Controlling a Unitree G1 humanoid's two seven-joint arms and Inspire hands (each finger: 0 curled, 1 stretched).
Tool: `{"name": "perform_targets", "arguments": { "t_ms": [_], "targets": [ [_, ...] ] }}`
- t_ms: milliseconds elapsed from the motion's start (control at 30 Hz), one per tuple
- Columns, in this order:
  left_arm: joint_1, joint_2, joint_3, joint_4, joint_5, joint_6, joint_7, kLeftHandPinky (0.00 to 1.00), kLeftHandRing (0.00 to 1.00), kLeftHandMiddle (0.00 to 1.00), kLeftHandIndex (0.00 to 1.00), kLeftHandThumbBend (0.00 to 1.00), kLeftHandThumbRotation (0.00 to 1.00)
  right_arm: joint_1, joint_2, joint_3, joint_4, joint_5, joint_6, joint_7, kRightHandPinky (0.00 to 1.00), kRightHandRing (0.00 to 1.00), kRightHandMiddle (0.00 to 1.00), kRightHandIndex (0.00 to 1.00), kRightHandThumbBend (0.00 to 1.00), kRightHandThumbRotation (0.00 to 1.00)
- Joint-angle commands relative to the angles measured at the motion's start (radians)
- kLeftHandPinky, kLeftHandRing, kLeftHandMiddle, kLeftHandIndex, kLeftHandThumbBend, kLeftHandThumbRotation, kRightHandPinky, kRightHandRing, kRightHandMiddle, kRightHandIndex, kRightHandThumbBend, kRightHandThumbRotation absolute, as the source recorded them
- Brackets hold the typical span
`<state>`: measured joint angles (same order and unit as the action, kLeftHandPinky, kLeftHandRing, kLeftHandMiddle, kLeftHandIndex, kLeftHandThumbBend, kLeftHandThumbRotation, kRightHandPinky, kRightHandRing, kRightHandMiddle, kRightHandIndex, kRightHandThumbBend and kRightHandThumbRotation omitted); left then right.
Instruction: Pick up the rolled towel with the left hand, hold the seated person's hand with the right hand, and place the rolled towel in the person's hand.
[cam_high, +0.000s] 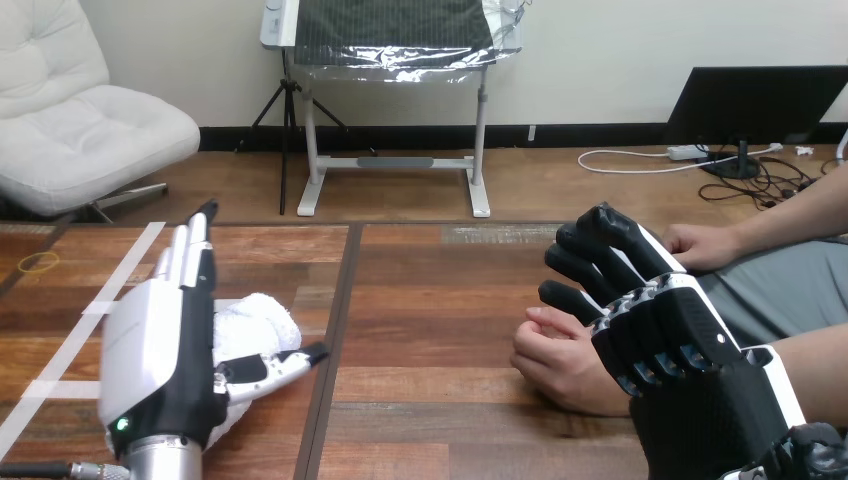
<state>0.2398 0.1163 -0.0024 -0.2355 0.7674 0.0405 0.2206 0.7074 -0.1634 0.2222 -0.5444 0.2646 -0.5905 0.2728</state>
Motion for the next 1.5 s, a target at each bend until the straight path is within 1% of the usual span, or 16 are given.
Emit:
{"name": "perform_targets", "arguments": {
  "t_ms": [0, 200, 467, 867, 1067, 1267, 1333, 1467],
  "targets": [
    [-0.077, 0.026, -0.007, 0.018, 0.034, 0.025, 0.028, 0.82, 0.94, 0.97, 0.95, 1.0, 0.17, -0.032, 0.002, -0.005, -0.042, 0.0, -0.01, 0.001, 0.84, 0.87, 0.87, 0.87, 1.0, 1.0],
    [-0.084, 0.034, -0.008, 0.038, 0.044, 0.054, 0.041, 0.87, 0.94, 0.96, 0.94, 1.0, 0.17, -0.034, 0.0, -0.003, -0.041, 0.007, -0.011, 0.004, 0.83, 0.87, 0.86, 0.87, 1.0, 1.0],
    [-0.096, 0.045, -0.012, 0.071, 0.057, 0.082, 0.067, 0.89, 0.94, 0.95, 0.93, 1.0, 0.16, -0.036, 0.0, -0.008, -0.039, 0.001, -0.013, 0.006, 0.83, 0.86, 0.86, 0.87, 1.0, 1.0],
    [-0.11, 0.054, -0.02, 0.095, 0.058, 0.136, 0.071, 0.93, 0.95, 0.96, 0.94, 1.0, 0.14, -0.036, 0.002, -0.004, -0.041, 0.006, -0.011, 0.009, 0.82, 0.86, 0.85, 0.86, 1.0, 0.99],
    [-0.116, 0.056, -0.026, 0.096, 0.056, 0.175, 0.057, 0.97, 0.96, 0.97, 0.95, 1.0, 0.15, -0.037, 0.004, -0.002, -0.043, 0.006, -0.012, 0.008, 0.81, 0.85, 0.84, 0.85, 1.0, 0.99],
    [-0.121, 0.058, -0.041, 0.083, 0.068, 0.229, 0.029, 0.99, 0.96, 0.97, 0.95, 1.0, 0.19, -0.04, 0.003, -0.005, -0.04, 0.002, -0.018, 0.011, 0.81, 0.85, 0.84, 0.85, 1.0, 0.99],
    [-0.123, 0.056, -0.047, 0.075, 0.073, 0.257, 0.009, 0.99, 0.96, 0.97, 0.95, 1.0, 0.2, -0.04, 0.003, -0.006, -0.039, 0.002, -0.02, 0.012, 0.81, 0.85, 0.84, 0.85, 1.0, 0.99],
    [-0.128, 0.055, -0.055, 0.065, 0.085, 0.292, -0.012, 1.0, 0.96, 0.97, 0.95, 1.0, 0.21, -0.041, 0.003, -0.006, -0.036, 0.003, -0.024, 0.013, 0.81, 0.85, 0.84, 0.85, 1.0, 0.99]
  ]
}}
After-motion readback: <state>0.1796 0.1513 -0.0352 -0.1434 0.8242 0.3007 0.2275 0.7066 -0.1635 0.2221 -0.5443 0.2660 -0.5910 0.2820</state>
